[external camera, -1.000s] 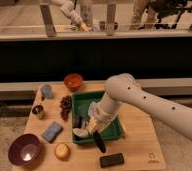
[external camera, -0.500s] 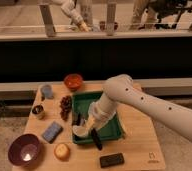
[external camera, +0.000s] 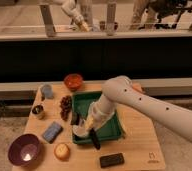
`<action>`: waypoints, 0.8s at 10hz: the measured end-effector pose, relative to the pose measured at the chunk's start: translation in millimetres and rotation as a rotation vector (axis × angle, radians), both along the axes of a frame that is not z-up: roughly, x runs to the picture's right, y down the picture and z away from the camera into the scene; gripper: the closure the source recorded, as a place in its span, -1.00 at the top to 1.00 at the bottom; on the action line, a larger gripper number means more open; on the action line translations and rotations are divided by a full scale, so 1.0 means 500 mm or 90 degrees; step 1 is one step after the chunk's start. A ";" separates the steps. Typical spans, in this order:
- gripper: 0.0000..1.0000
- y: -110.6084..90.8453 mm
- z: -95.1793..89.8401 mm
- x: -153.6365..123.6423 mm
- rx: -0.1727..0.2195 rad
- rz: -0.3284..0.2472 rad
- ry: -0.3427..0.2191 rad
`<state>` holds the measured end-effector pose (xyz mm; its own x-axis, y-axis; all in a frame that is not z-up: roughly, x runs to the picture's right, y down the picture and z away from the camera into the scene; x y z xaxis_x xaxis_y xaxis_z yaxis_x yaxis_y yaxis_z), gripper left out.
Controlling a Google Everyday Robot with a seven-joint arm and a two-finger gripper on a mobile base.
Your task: Place brush in paper cup
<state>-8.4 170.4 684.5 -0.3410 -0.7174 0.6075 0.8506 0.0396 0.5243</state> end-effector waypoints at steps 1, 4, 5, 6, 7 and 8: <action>-1.00 0.000 0.000 0.000 0.000 -0.001 0.000; -1.00 0.009 -0.017 0.010 -0.007 -0.019 0.003; -1.00 0.017 -0.027 0.014 -0.009 -0.026 0.004; -1.00 0.023 -0.038 0.017 -0.010 -0.033 0.006; -1.00 0.030 -0.048 0.020 -0.011 -0.039 0.007; -1.00 0.035 -0.051 0.022 -0.013 -0.042 0.008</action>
